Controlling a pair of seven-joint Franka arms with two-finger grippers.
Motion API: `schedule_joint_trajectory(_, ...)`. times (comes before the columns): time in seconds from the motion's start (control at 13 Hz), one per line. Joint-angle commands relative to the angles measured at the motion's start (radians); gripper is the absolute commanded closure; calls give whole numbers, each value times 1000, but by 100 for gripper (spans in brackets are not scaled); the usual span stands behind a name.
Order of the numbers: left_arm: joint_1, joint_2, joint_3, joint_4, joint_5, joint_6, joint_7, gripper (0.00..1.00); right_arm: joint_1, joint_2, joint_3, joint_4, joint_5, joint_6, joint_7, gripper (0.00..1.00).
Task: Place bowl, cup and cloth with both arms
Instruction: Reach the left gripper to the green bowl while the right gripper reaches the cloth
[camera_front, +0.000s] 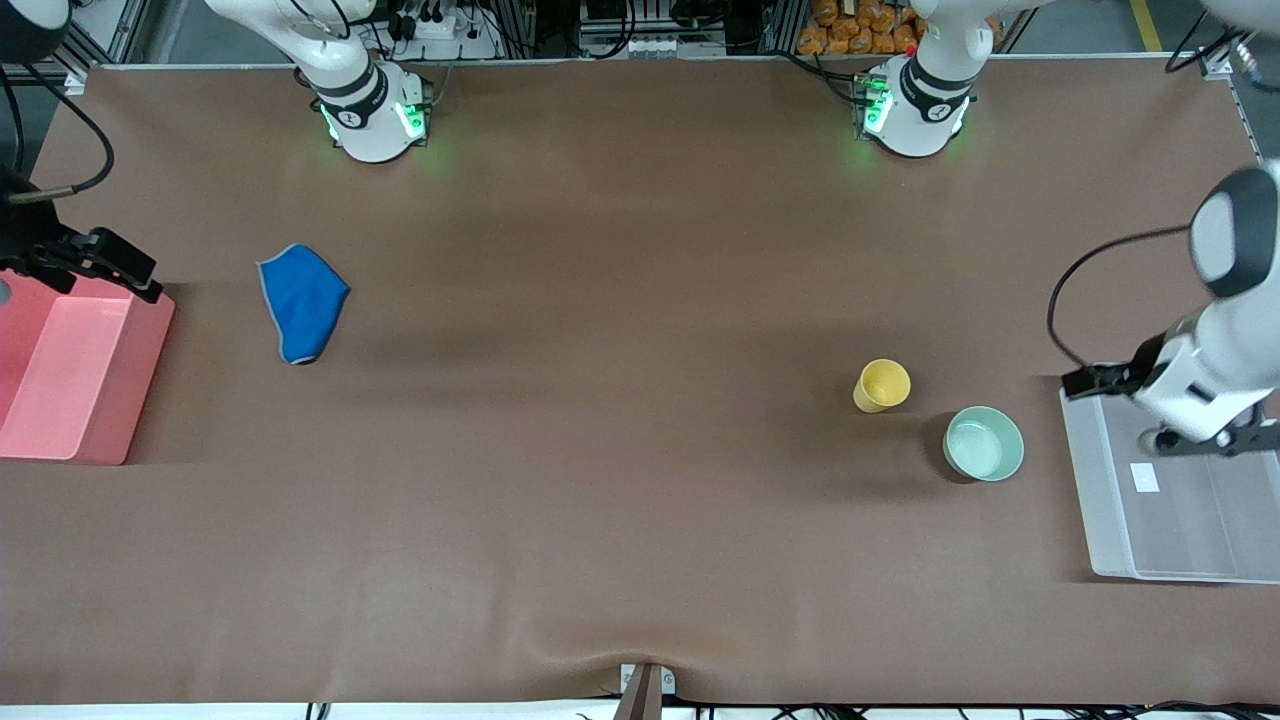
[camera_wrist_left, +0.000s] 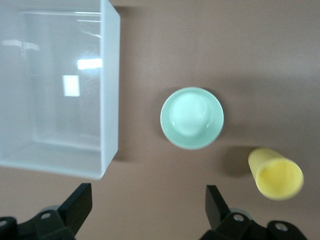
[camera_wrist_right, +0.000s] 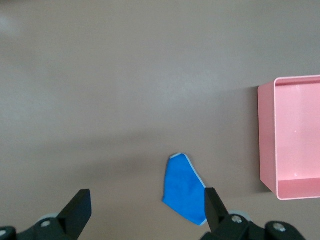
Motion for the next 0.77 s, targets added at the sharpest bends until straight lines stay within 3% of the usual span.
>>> schedule_joint_trajectory(0.0,29,108,-5,7,-1,106,-2,0,-55,-6,5,-111,-6,37,-72,0)
schedule_joint_trajectory(0.23,25,197,-5,-3,-3,173,-13,0,-84,-1,4,-231,-8,76,-106,0)
schedule_joint_trajectory(0.46,20,269,-4,-4,0,220,-39,1,-158,20,4,-363,-8,243,-246,0)
schedule_joint_trajectory(0.69,23,313,-4,-4,28,231,-39,13,-195,86,4,-438,-8,340,-307,0)
